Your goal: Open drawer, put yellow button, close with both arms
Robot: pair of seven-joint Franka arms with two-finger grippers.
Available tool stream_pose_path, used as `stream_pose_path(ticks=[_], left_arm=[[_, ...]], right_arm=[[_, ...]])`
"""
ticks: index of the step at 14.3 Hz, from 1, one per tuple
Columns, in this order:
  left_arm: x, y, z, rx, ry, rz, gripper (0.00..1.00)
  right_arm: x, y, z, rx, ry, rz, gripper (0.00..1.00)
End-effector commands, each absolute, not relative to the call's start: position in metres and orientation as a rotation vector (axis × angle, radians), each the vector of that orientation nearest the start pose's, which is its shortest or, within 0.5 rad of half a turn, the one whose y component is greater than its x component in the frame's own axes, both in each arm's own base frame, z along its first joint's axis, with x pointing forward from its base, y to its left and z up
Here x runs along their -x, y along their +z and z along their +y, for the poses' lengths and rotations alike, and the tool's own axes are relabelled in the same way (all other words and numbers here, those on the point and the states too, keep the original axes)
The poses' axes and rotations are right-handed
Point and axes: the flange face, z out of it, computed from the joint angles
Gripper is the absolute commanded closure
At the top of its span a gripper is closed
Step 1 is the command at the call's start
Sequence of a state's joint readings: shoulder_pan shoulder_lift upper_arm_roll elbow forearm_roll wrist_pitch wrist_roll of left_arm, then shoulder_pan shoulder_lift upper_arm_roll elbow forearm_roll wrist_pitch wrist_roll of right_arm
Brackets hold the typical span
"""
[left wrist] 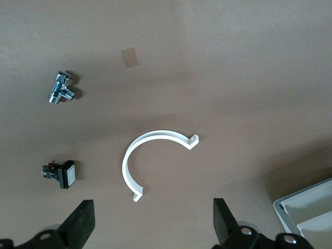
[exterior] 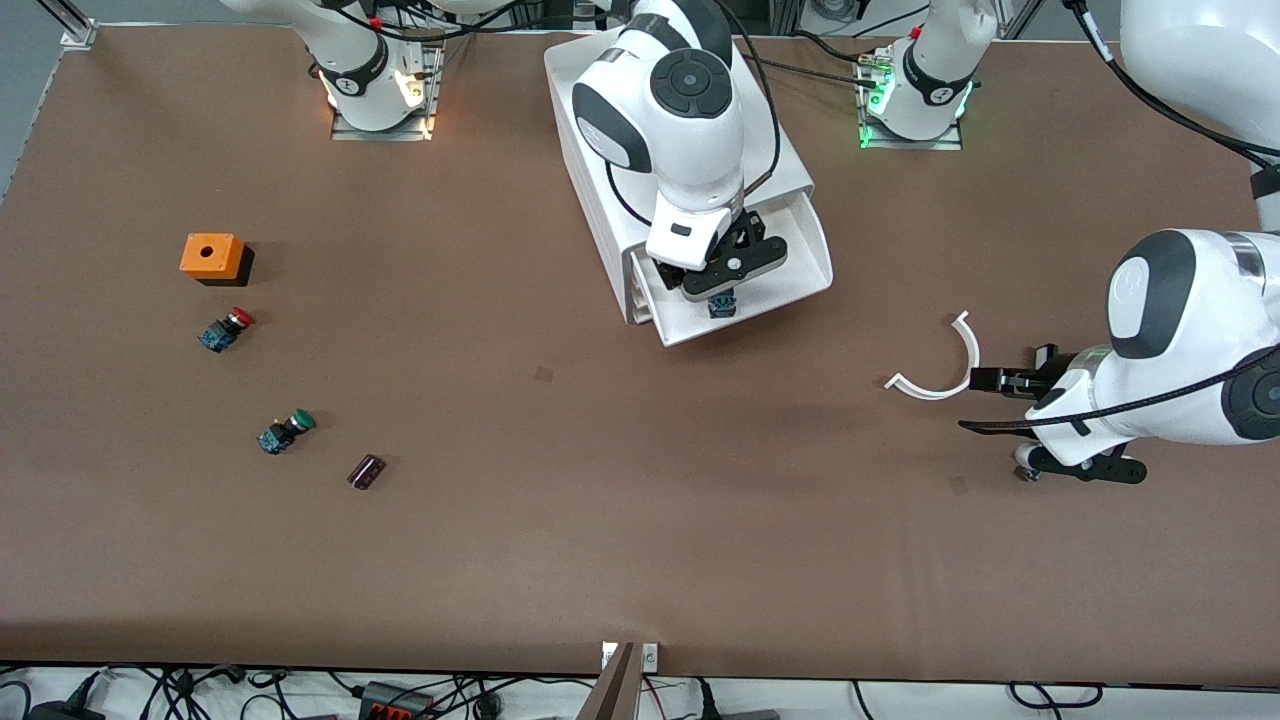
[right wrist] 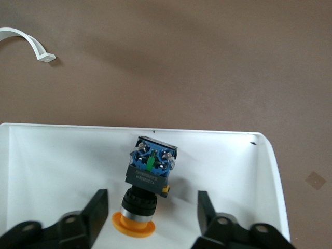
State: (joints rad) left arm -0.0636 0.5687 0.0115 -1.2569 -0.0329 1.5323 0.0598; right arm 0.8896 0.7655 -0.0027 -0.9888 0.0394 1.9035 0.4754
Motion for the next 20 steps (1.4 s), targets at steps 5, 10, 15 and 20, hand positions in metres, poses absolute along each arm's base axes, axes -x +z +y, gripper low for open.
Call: stream_pose_path(ticks=[5, 10, 15, 20], left_arm=[[-0.688, 0.423, -0.052, 3.158, 0.413, 0.179, 0.0], [-0.688, 0.422, -0.096, 3.224, 0.309, -0.061, 0.0], [-0.65, 0.397, -0.201, 3.197, 0.206, -0.381, 0.0], [-0.61, 0.375, -0.286, 3.166, 0.171, -0.538, 0.0]], right_arm=[[-0.533, 0.475, 0.552, 2.976, -0.206, -0.467, 0.0], [-0.615, 0.486, 0.427, 3.09, -0.12, -0.316, 0.0], [-0.692, 0.464, 0.269, 3.143, -0.009, -0.188, 0.0], [-0.715, 0.459, 0.172, 3.16, 0.084, 0.023, 0.0]])
